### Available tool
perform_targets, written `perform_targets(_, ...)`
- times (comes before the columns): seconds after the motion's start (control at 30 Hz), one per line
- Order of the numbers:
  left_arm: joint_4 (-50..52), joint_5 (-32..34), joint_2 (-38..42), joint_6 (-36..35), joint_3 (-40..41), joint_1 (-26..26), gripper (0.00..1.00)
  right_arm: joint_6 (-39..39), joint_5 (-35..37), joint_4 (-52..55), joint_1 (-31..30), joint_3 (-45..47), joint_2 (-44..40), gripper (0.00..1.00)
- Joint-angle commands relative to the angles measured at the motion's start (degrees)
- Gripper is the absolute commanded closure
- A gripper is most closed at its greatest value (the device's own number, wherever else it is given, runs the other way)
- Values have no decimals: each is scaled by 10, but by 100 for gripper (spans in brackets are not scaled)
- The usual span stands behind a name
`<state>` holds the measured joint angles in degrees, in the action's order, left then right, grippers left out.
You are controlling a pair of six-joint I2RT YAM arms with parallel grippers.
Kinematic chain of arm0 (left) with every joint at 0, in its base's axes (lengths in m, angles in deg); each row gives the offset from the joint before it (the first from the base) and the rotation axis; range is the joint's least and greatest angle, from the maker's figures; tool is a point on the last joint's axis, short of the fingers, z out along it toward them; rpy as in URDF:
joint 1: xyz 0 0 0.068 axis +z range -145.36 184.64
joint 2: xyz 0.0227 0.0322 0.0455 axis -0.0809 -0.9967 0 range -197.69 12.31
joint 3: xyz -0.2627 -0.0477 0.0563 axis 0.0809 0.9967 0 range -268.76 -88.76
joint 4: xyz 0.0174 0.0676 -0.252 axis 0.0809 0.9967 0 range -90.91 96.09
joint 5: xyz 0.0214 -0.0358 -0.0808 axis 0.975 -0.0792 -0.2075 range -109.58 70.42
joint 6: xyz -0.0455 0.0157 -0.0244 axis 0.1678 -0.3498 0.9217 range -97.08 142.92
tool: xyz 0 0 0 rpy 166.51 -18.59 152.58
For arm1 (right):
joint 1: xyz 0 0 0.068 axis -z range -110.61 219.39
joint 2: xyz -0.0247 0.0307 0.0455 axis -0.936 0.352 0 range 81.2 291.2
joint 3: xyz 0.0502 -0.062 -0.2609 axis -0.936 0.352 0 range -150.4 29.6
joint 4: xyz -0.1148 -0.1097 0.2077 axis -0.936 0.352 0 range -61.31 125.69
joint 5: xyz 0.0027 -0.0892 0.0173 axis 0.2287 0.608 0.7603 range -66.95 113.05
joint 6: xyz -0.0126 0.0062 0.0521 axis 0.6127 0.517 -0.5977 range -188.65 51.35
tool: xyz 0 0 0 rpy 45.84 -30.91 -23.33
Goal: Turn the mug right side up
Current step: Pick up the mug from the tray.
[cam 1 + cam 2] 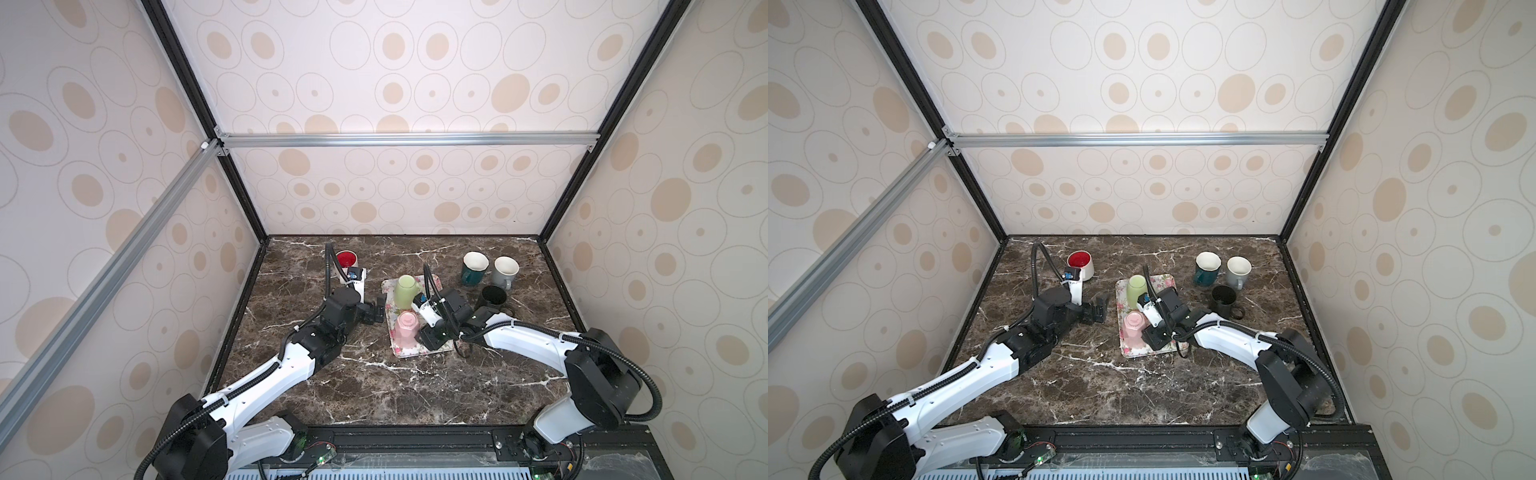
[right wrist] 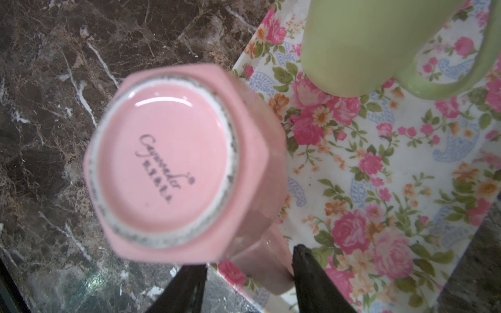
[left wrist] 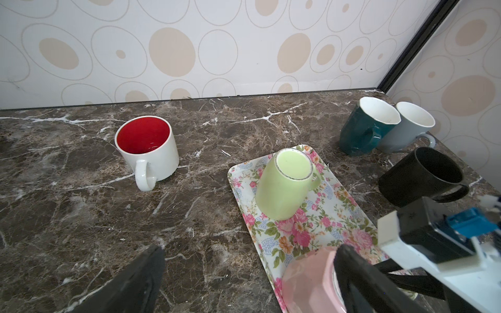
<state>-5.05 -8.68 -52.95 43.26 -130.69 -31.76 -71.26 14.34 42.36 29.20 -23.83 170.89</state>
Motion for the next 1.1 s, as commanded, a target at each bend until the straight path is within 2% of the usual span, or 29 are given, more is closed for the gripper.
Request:
perform_targets(0.0,4,11,2,3,-6,-5,2,-32,5,-41,-4,10,2,52)
perform_targets(0.2,-1,6,-16,1,-13,-5,2,-68,33,-49,-5,26,-3,59)
perform_targets(0.37,-7,4,-26,-1,-12,-4,2,-55,92,34,-20,-14,15,64)
perform_targets(0.8,-14,4,-32,1,-3,-4,2,33,42,139,-21,-82,35,65)
perform_targets(1.07,-9,14,-25,-4,-1,-4,2,45,48,155,-20,-104,61,72)
